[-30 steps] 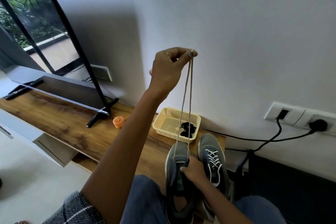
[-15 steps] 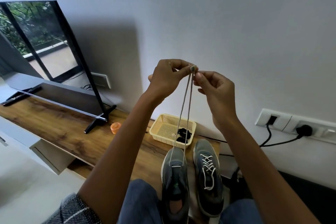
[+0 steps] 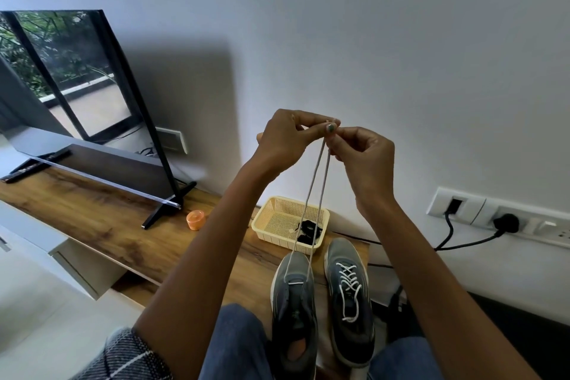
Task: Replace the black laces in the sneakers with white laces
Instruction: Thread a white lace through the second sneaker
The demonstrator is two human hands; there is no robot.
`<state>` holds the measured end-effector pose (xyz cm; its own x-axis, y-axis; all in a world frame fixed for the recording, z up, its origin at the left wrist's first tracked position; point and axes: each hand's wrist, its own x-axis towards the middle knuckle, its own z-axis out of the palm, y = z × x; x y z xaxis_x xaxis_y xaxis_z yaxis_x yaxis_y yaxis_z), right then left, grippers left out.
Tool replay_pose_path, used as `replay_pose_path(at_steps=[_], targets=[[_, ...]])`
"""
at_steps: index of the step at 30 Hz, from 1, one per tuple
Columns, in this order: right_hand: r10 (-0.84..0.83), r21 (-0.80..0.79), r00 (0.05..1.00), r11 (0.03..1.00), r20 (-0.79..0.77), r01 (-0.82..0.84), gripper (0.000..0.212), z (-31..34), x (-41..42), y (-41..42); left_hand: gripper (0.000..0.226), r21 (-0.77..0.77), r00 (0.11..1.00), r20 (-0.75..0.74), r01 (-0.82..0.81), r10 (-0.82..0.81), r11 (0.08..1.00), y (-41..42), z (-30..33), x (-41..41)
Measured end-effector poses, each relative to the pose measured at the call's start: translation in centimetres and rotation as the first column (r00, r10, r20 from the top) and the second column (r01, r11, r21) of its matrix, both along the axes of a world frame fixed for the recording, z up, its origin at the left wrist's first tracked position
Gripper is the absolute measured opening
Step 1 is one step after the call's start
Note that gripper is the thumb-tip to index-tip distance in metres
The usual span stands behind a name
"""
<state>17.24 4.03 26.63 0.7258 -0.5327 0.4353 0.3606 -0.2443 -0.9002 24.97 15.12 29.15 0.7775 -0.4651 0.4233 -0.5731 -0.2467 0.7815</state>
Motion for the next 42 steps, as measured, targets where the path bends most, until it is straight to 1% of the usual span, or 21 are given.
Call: replay_pose_path(at_steps=[3,6,10,15,22,25,26,28,30,32,35,36,38,40,42], targets=[[-0.025,-0.066,1.000,0.997,0.006,0.025,0.017,0.0,0.0,-0.1,0.016,0.018,1.000,0.003,0.010,-0.010,1.000,0.0,0.1,0.0],[-0.036,-0.090,0.999,0.995,0.007,0.036,0.016,0.0,0.1,-0.2,0.014,0.000,1.000,0.010,-0.008,0.008,1.000,0.0,0.2,-0.1],[0.000,-0.056,1.000,0.998,-0.015,-0.001,0.014,0.2,0.2,-0.3,0.008,-0.026,0.998,0.039,-0.050,0.051,0.998,0.1,0.4,-0.1],[0.065,0.002,0.997,0.998,-0.044,-0.065,0.014,0.2,0.3,-0.3,0.008,-0.022,0.999,0.015,-0.035,0.035,0.999,0.3,0.6,-0.3],[0.097,0.015,0.994,0.995,-0.044,-0.097,0.013,-0.1,0.7,-0.1,0.009,-0.037,1.000,-0.001,-0.024,0.024,0.999,0.4,1.0,-0.3],[0.128,-0.001,0.989,0.992,-0.075,-0.128,0.015,-0.8,0.8,0.0,0.010,-0.044,1.000,0.009,-0.029,0.029,0.999,0.5,1.1,-0.3],[0.106,-0.029,0.990,0.994,-0.094,-0.110,0.018,-1.5,0.9,0.2,0.009,-0.048,0.999,0.008,-0.030,0.031,0.998,0.6,1.1,-0.3],[-0.005,-0.130,0.992,0.991,-0.122,-0.011,0.020,-3.9,1.0,0.9,0.011,-0.071,1.000,-0.007,-0.030,0.030,0.997,0.7,1.0,-0.2],[-0.100,-0.221,0.986,0.973,-0.133,0.069,0.015,-7.7,0.4,2.1,0.019,-0.109,0.999,-0.028,-0.025,0.022,0.994,0.7,0.8,0.0],[-0.106,-0.300,0.972,0.953,-0.211,0.039,0.012,-12.7,-0.5,3.1,0.025,-0.147,0.999,-0.040,-0.026,0.021,0.989,0.8,0.5,0.3],[-0.102,-0.357,0.896,0.932,-0.432,-0.066,0.018,-20.2,-1.9,3.4,0.018,-0.173,0.998,-0.044,-0.055,0.049,0.983,1.1,0.1,0.8],[-0.109,-0.351,0.871,0.933,-0.479,-0.076,0.018,-21.8,-2.3,3.3,0.014,-0.181,0.997,-0.044,-0.064,0.057,0.981,1.2,0.0,0.9],[-0.097,-0.289,0.847,0.955,-0.523,-0.069,0.019,-22.4,-2.3,3.2,0.011,-0.212,0.997,-0.061,-0.061,0.049,0.975,1.6,-0.2,1.1],[-0.037,-0.178,0.872,0.982,-0.488,-0.058,0.025,-20.4,-1.4,3.1,0.011,-0.234,0.995,-0.095,-0.033,0.011,0.972,1.7,-0.4,1.2],[0.043,-0.057,0.912,0.996,-0.407,-0.073,0.036,-16.8,0.0,3.0,0.010,-0.238,0.993,-0.120,-0.013,-0.016,0.971,1.6,-1.0,1.1]])
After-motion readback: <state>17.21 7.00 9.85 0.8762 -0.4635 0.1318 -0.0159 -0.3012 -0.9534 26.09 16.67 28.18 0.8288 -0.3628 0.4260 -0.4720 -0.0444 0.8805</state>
